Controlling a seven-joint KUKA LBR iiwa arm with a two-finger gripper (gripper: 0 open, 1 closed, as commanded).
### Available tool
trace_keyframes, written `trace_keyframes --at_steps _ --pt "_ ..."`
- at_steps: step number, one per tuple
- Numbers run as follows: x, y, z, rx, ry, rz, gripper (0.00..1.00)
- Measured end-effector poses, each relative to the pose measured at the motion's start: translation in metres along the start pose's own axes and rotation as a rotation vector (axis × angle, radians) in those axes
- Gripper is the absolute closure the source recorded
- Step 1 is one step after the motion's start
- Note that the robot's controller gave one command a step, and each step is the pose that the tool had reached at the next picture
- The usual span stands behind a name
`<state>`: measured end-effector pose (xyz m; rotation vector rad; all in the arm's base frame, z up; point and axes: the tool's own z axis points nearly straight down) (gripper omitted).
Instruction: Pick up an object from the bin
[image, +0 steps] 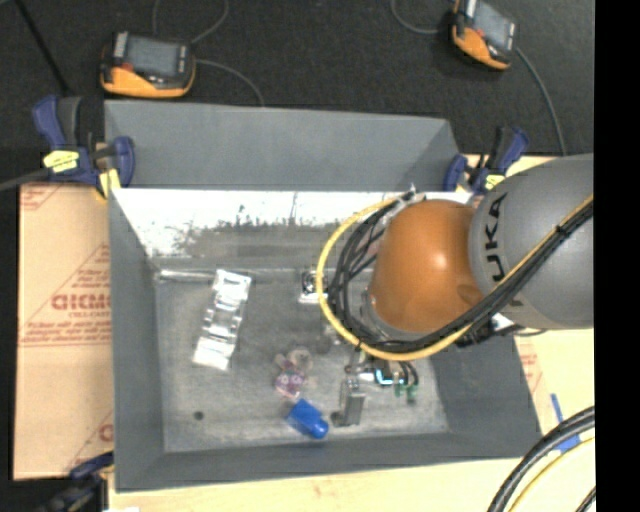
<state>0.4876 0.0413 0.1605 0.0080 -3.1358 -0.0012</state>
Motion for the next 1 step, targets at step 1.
trace_keyframes --at_steps 1 --pt "0.0074 0.0196 0.0879 0.001 -0.032 -0.186 0.00"
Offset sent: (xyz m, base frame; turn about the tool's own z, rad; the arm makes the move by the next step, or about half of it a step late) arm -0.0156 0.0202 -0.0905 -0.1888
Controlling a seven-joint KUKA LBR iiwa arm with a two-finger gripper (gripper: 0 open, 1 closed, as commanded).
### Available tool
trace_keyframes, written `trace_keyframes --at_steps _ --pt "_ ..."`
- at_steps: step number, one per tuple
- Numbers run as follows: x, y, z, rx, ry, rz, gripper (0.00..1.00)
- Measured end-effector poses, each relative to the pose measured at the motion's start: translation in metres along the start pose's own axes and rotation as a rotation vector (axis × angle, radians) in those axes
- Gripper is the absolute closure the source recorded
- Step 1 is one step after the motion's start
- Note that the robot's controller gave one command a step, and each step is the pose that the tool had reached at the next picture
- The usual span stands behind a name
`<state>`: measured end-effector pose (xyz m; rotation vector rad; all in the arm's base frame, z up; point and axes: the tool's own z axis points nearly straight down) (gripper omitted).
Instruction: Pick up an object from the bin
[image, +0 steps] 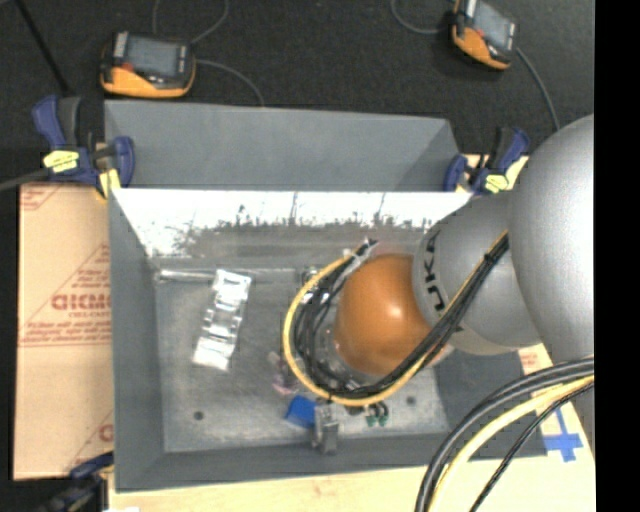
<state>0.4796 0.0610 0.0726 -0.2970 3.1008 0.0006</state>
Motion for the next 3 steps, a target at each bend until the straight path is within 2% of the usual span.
trace_keyframes --at_steps 1,2,3 --pt "0.004 0.000 0.001 -0.001 0.015 0.003 1.00" --pt "-0.025 0.053 -0.108 -0.004 0.015 0.105 1.00" --pt "-0.019 0.059 -0.191 -0.002 0.015 0.117 1.00"
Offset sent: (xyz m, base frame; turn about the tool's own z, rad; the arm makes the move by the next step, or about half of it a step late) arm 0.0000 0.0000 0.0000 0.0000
